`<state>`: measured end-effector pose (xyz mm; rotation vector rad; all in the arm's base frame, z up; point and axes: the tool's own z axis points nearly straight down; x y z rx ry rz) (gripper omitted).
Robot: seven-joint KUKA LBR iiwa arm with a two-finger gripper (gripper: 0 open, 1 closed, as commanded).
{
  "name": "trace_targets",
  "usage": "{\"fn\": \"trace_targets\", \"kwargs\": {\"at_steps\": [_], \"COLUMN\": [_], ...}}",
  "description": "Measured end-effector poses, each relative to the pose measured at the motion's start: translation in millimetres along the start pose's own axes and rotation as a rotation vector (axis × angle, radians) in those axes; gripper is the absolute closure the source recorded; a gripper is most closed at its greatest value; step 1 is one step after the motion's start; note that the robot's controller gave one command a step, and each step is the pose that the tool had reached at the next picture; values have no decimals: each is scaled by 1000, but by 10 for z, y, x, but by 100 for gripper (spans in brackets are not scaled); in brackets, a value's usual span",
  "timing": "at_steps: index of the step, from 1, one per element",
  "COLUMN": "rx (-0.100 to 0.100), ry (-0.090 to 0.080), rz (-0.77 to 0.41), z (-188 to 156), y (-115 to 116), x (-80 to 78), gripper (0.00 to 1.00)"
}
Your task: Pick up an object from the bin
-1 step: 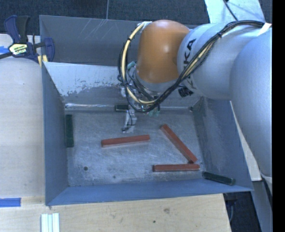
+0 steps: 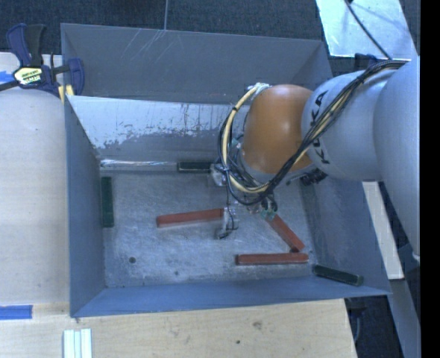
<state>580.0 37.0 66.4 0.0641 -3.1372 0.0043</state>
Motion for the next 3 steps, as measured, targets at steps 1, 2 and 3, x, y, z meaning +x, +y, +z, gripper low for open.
{"fn": "trace_targets", "kwargs": {"at_steps": [1,2,3], "rx": [-4,0,0], "ry": [-11,-11,-17], "rz": [-3,-482,-462], "z": [-55,-279,-1483], "y": [48,-133,69], "x": [-43,-276,-178], "gripper": [100,100,100]}}
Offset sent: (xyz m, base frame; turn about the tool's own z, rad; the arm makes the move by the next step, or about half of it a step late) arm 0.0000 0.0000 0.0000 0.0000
